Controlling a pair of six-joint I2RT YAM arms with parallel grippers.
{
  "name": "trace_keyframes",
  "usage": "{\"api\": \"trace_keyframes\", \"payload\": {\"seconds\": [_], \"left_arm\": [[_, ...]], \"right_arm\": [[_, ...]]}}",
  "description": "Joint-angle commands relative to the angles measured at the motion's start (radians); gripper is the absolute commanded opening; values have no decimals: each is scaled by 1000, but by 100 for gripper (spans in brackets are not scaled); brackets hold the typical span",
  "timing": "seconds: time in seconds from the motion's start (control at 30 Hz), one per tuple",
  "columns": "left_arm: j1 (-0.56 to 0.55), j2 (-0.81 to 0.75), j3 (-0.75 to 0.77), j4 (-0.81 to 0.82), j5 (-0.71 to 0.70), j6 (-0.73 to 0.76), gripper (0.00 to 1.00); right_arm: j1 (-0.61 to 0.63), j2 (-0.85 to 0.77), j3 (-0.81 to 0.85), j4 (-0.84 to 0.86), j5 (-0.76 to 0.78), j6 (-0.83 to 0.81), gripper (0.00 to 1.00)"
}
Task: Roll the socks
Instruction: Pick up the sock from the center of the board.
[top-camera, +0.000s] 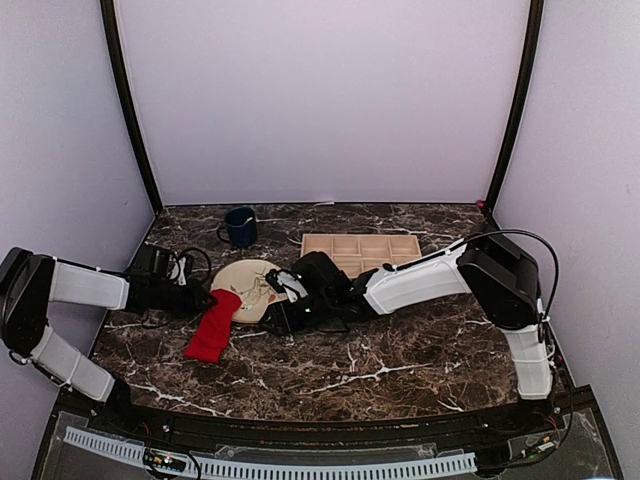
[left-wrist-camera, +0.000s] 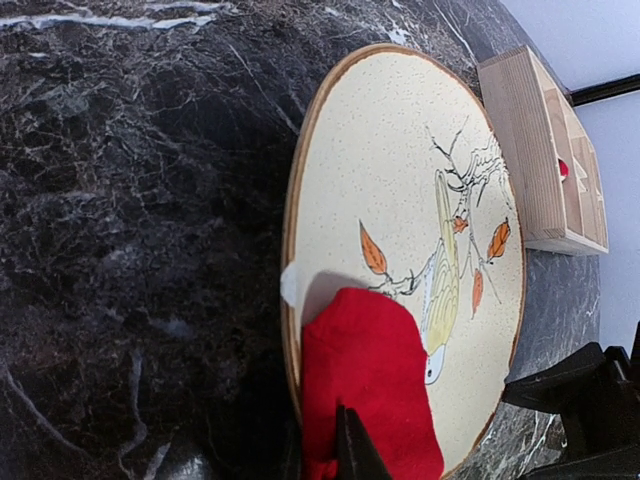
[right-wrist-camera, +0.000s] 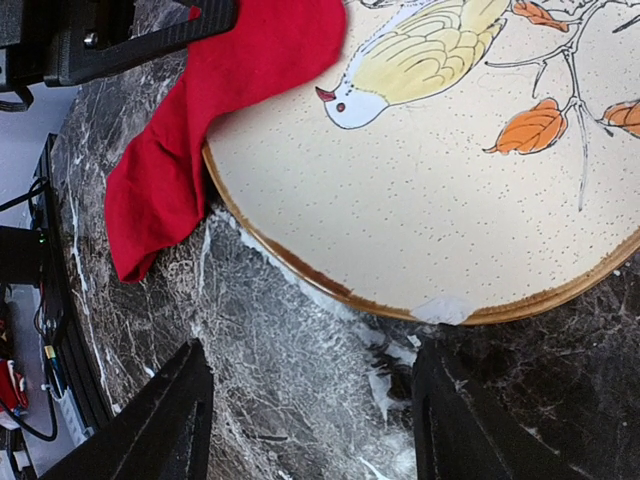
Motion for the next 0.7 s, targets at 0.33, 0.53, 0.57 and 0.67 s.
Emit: {"api": "trace_keyframes", "payload": {"seconds": [0.33, 0.53, 0.57, 0.67], "left_arm": [[-2, -113, 6, -82, -17, 40, 14], [-3, -49, -2, -50, -3, 36, 19], [-2, -43, -3, -46, -2, 34, 21], [-3, -34, -7, -32, 16, 27, 27]], "right_arm": [[9, -15, 18, -2, 12, -5, 62], [9, 29, 63, -34, -6, -7, 59], [9, 37, 70, -36, -7, -8, 59], [9, 73, 108, -54, -12, -13, 58]]}}
